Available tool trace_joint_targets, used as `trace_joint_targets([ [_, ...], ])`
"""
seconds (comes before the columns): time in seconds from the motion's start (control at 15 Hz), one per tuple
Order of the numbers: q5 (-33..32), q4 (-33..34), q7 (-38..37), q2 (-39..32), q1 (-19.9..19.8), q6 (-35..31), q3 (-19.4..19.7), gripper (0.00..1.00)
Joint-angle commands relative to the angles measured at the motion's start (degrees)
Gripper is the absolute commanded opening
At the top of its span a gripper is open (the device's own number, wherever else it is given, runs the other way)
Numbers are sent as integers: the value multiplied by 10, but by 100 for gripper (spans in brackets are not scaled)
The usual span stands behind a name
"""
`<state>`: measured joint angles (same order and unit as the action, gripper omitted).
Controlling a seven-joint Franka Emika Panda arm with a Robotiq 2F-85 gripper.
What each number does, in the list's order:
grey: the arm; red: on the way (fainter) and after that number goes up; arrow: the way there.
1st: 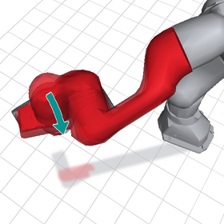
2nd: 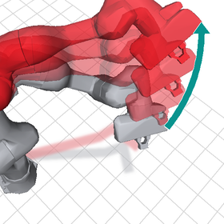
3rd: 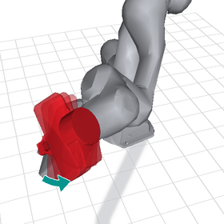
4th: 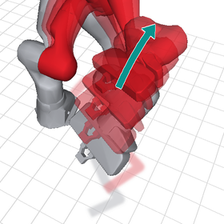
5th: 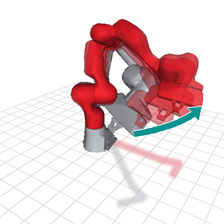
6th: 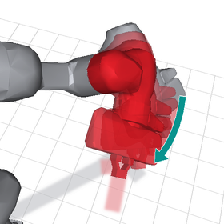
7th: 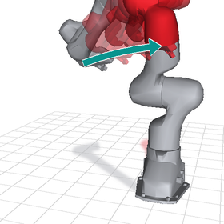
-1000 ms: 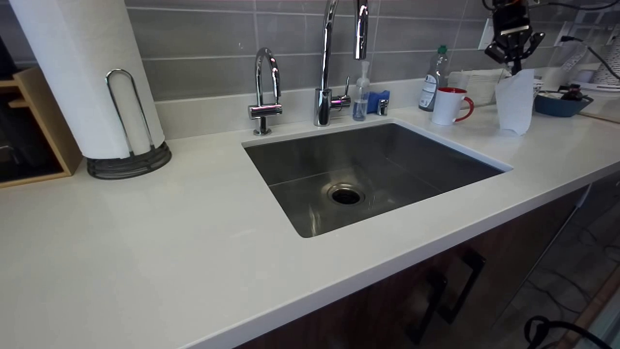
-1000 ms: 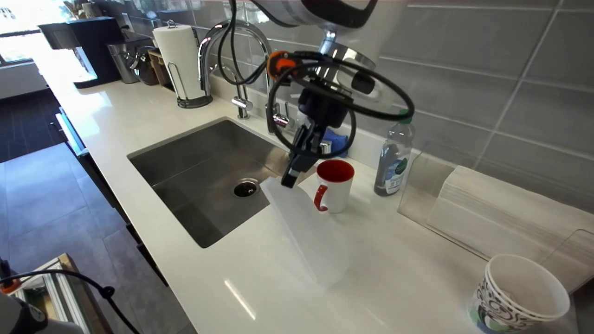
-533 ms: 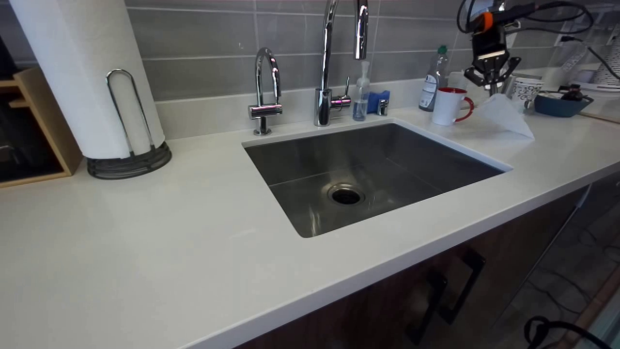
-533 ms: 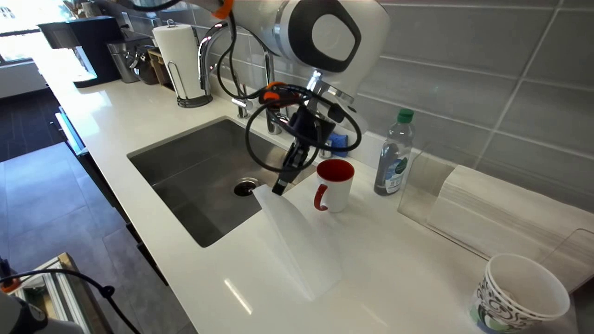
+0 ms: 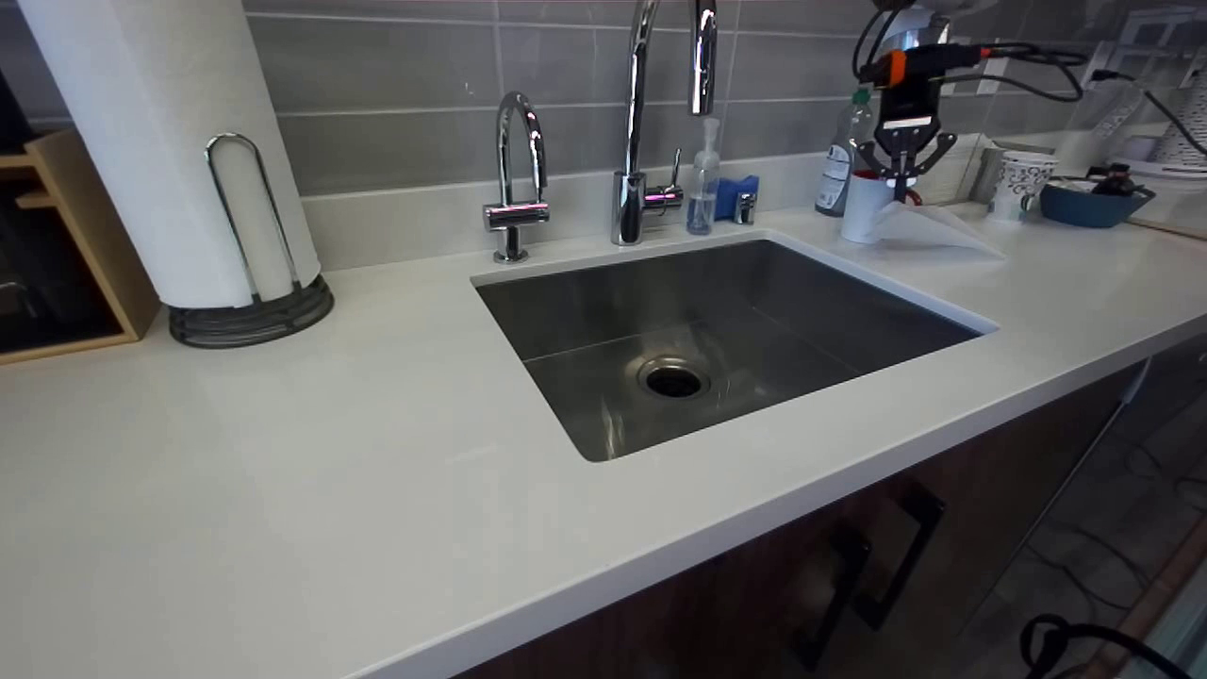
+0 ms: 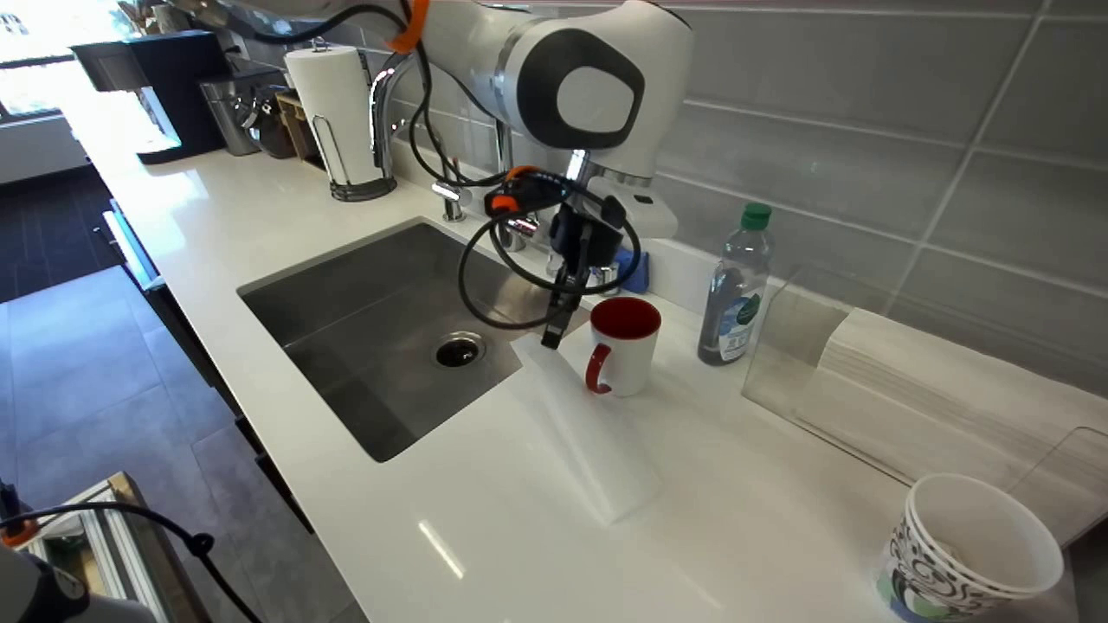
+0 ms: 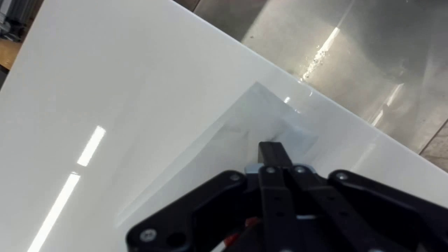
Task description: Use the serviette to clean a portion of the counter
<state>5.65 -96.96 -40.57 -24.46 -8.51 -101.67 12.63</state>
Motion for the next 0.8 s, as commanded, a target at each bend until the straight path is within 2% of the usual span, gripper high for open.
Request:
trace_joint_targets([
  [0.0,14,-32,-25,9,8,-51,-6,0],
  [0.07,14,-36,-25,9,10,-56,-8,0],
  [0.13,15,-37,-17,8,10,-47,-12,25],
  [0.2,13,-42,-11,11,11,-46,-15,26],
  [0.53,-5,-60,5,31,20,-52,-21,59],
  [0.73,-38,-59,89,53,18,29,-24,80],
])
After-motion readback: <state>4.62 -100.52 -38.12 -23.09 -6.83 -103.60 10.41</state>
